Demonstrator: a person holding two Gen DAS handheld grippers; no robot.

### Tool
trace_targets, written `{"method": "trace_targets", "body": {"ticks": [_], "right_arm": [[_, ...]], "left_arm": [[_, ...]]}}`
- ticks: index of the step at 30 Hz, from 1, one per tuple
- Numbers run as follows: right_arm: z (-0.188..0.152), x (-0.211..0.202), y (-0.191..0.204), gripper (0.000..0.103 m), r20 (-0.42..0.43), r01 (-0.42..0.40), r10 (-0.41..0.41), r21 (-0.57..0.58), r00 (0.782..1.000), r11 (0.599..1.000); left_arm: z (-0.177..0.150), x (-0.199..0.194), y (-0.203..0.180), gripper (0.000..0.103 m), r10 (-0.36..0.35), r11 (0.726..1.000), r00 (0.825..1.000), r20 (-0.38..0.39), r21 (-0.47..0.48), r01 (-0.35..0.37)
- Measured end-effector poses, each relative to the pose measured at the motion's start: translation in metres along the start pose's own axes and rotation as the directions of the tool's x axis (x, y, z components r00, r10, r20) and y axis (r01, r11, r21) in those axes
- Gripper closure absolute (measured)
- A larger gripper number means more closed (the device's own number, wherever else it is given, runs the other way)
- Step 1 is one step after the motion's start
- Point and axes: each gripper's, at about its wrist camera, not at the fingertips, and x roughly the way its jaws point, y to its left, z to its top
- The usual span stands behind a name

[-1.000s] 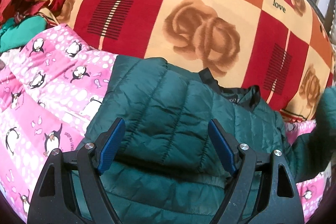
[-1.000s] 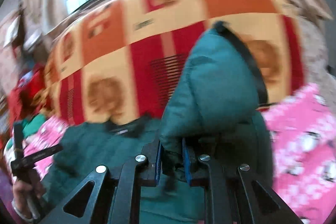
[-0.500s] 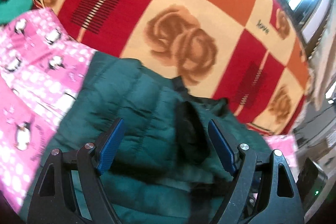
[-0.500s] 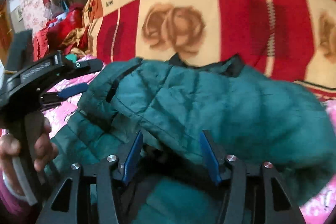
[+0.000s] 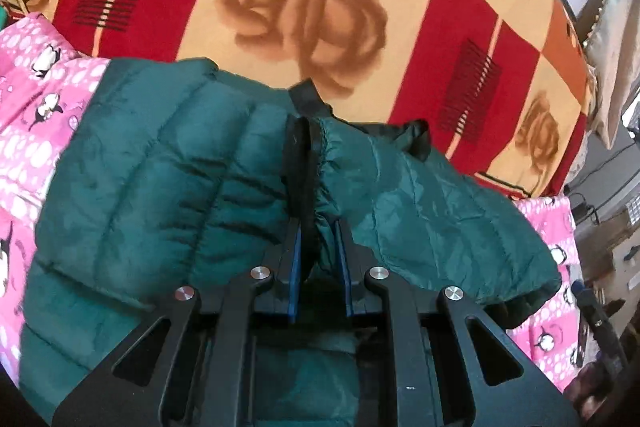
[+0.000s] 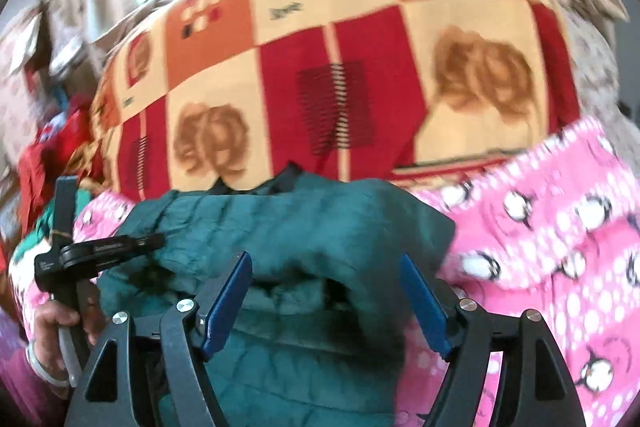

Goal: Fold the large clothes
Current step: 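Fold the held sleeve across the jacket front with the right gripper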

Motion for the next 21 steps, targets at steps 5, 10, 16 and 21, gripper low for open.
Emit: {"method": "trace_targets", "body": {"ticks": [5, 10, 16, 21], "right_arm": [[-0.001, 0.02, -0.012, 0.029, -0.035, -0.004, 0.006, 0.068, 0.999, 0.998], [0.009, 0.05, -0.001, 0.029, -0.041, -0.064, 0.069, 0.112, 0.997, 0.992], [0.008, 0.124, 0.028, 0.029, -0.172, -0.052, 0.06, 0.048, 0.983, 0.997], [-0.001, 0.158, 0.045, 0.026, -0.237, 0.003, -0.019, -0.066, 0.971, 0.998]], "left_arm": [[0.015, -0.038, 0.006, 0.095, 0.08, 0.996, 0.986, 0.146, 0.024, -0.084], [0.026, -0.053, 0.026, 0.095, 0.221, 0.973, 0.958, 0.182, 0.02, -0.228], [0.022, -0.029, 0.047, 0.095, 0.337, 0.941, 0.938, 0.082, -0.018, -0.337], [0.02, -0.028, 0.046, 0.093, 0.355, 0.935, 0.931, 0.084, -0.014, -0.355]]}}
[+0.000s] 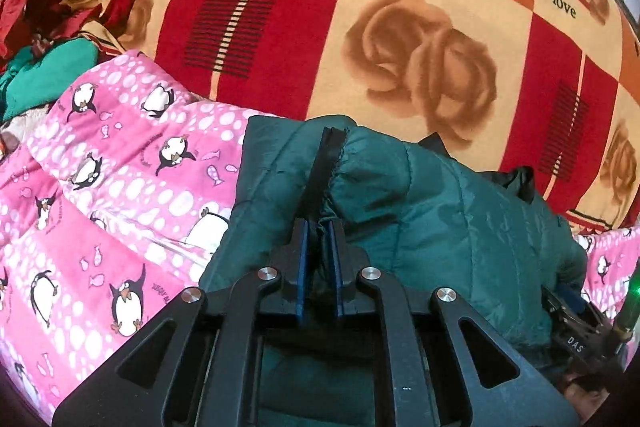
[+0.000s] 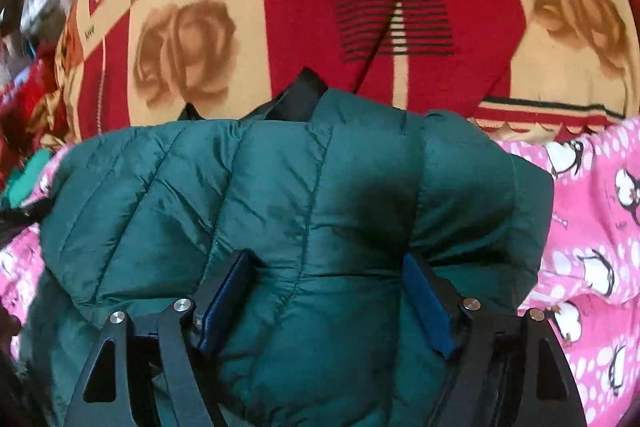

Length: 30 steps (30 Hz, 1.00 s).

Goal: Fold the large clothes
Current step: 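Fold the held sleeve across the jacket front with the right gripper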

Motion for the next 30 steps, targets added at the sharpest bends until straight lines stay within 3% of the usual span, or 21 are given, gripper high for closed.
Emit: {"method": "trace_targets", "body": {"ticks": [2, 5, 6, 12, 15, 19, 24, 26, 30], "right_arm": [[0.003, -0.006, -0.001, 0.026, -0.013, 0.002, -0.002, 0.005, 1.0, 1.0], [0.006, -0.03, 0.0, 0.027, 0.025, -0.013, 0.012, 0.022, 1.0, 1.0], [0.006, -0.038, 0.002, 0.027, 0.044, -0.026, 0.025, 0.026, 0.999, 0.999], [0.012, -0.05, 0.041, 0.027, 0.064, -0.087, 0.09, -0.054, 0.994, 0.995], [0.01, -0.035, 0.058, 0.027, 0.037, -0.082, 0.086, -0.095, 0.996, 0.992], [-0.004, -0.005, 0.065, 0.025, -0.017, -0.054, 0.053, -0.082, 0.998, 0.995], [-0.001, -0.015, 0.055, 0.025, -0.034, -0.091, 0.089, -0.064, 0.995, 0.994], [0.002, -0.033, 0.044, 0.025, 0.008, -0.095, 0.095, -0.042, 0.995, 0.995], [0.008, -0.047, 0.012, 0.025, 0.065, -0.004, 0.004, -0.003, 0.998, 1.0]], "left_arm": [[0.001, -0.002, 0.0, 0.085, 0.008, 1.0, 1.0, -0.004, -0.003, -0.008], [0.004, -0.011, 0.004, 0.048, -0.023, 0.999, 1.0, 0.006, -0.031, 0.023], [0.004, -0.017, 0.006, 0.041, -0.044, 0.998, 0.998, 0.032, -0.049, 0.046], [0.007, -0.03, 0.0, 0.034, -0.112, 0.992, 0.988, 0.107, -0.054, 0.118], [0.004, -0.015, -0.006, 0.034, -0.082, 0.996, 0.995, 0.059, -0.018, 0.083], [-0.006, 0.015, -0.012, 0.034, 0.015, 0.999, 0.999, -0.032, 0.041, -0.014], [-0.014, 0.021, -0.017, 0.034, 0.041, 0.997, 0.999, -0.031, 0.063, -0.039], [-0.014, 0.019, -0.017, 0.034, 0.04, 0.997, 0.999, -0.03, 0.069, -0.038], [-0.015, 0.023, -0.015, 0.034, 0.035, 0.998, 0.999, -0.038, 0.055, -0.033]]}}
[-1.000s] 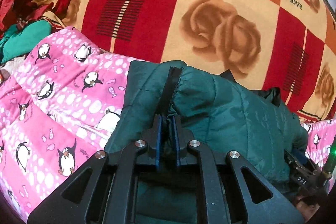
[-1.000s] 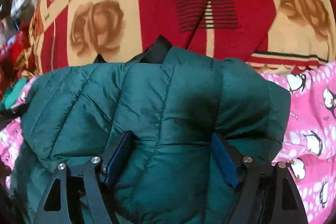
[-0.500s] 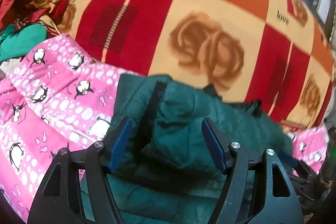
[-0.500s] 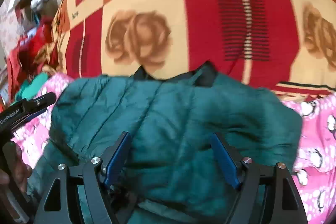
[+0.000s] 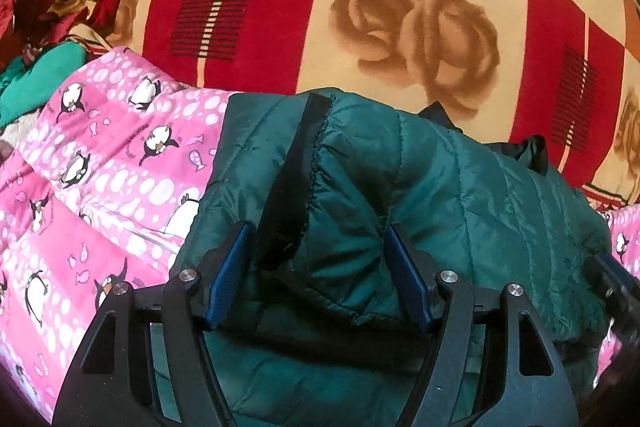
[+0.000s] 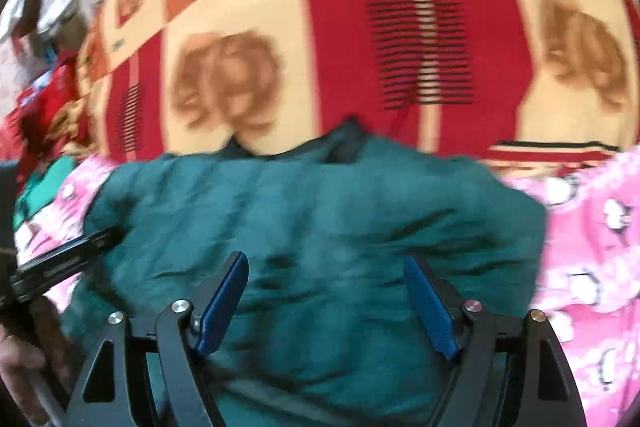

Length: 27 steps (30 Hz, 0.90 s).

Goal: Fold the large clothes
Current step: 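Fold the held sleeve across the jacket front with the right gripper, then smooth the folded jacket front with both grippers open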

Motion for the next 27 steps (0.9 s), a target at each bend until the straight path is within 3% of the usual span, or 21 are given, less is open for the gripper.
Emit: {"method": "trace_targets", "body": {"ticks": [3, 5, 8, 10, 14, 17, 20, 24, 27], "right_arm": [[-0.001, 0.016, -0.023, 0.025, -0.048, 0.052, -0.05, 0.046, 0.998, 0.998], [-0.008, 0.035, -0.033, 0.024, -0.093, 0.065, -0.059, 0.058, 0.994, 0.996], [-0.013, 0.038, -0.032, 0.024, -0.08, 0.072, -0.069, 0.04, 0.994, 0.997], [-0.011, 0.028, -0.025, 0.024, -0.08, 0.09, -0.088, 0.029, 0.993, 0.996], [-0.018, -0.013, -0.015, 0.024, 0.007, 0.081, -0.081, 0.001, 0.997, 0.997], [-0.029, -0.002, -0.009, 0.024, -0.051, 0.102, -0.104, -0.044, 0.993, 0.994], [-0.034, 0.004, -0.007, 0.024, -0.073, 0.122, -0.127, -0.076, 0.989, 0.99], [-0.035, -0.033, -0.005, 0.024, -0.004, 0.07, -0.07, -0.011, 0.998, 0.997], [-0.051, -0.055, -0.005, 0.024, -0.002, 0.066, -0.066, -0.004, 0.998, 0.998]], "left_arm": [[-0.001, 0.003, -0.003, 0.033, 0.009, 1.0, 1.0, 0.003, 0.007, -0.009], [-0.002, 0.005, -0.004, 0.026, 0.006, 1.0, 1.0, 0.005, 0.017, -0.006], [-0.004, 0.006, -0.008, 0.025, 0.022, 0.999, 1.0, 0.014, 0.031, -0.022], [-0.005, 0.005, -0.008, 0.025, 0.024, 0.999, 1.0, 0.012, 0.035, -0.024], [-0.001, -0.013, 0.002, 0.025, -0.022, 1.0, 0.999, 0.039, -0.021, 0.022], [0.0, -0.03, 0.007, 0.025, -0.037, 0.998, 0.995, 0.098, -0.048, 0.042], [-0.003, -0.035, 0.006, 0.025, -0.045, 0.998, 0.995, 0.094, -0.034, 0.049], [-0.014, -0.044, 0.002, 0.025, -0.055, 0.998, 0.993, 0.104, 0.008, 0.054], [-0.021, -0.055, -0.004, 0.025, -0.09, 0.996, 0.988, 0.123, 0.036, 0.086]]}}
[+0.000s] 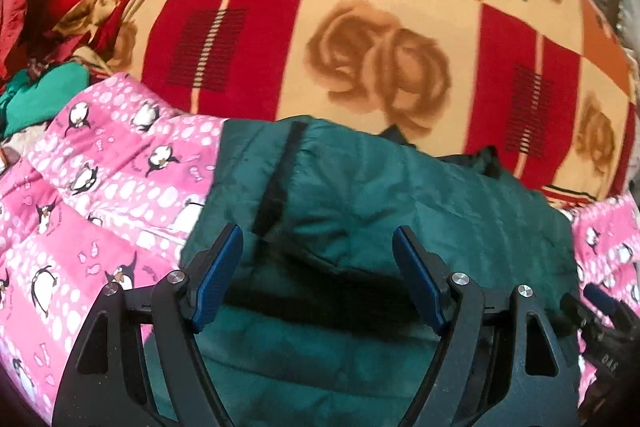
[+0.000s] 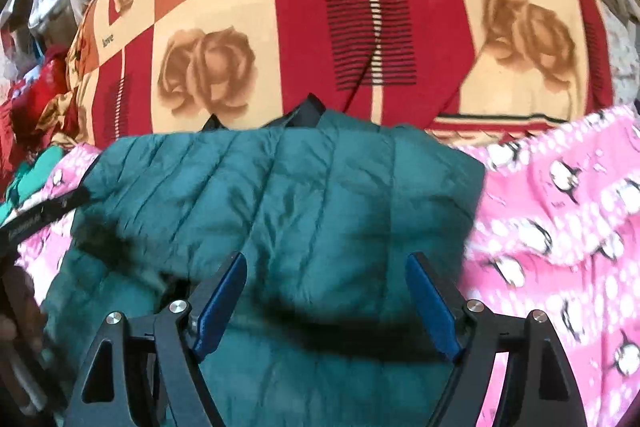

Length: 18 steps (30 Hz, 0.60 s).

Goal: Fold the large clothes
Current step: 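Smooth the folded jacket front with both grippers open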

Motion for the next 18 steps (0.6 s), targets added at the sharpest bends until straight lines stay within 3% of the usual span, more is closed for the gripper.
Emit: {"method": "trace_targets", "body": {"ticks": [11, 18], "right_arm": [[-0.028, -0.025, -0.011, 0.024, -0.015, -0.005, 0.006, 0.044, 1.0, 0.999], [-0.011, -0.019, -0.002, 0.024, 0.014, -0.004, 0.004, 0.025, 1.0, 1.0]], "left_arm": [[-0.04, -0.045, -0.027, 0.025, 0.081, 0.985, 0.996, 0.029, 0.147, -0.085], [-0.024, -0.029, -0.024, 0.025, 0.115, 0.976, 0.992, 0.048, 0.18, -0.121]]}}
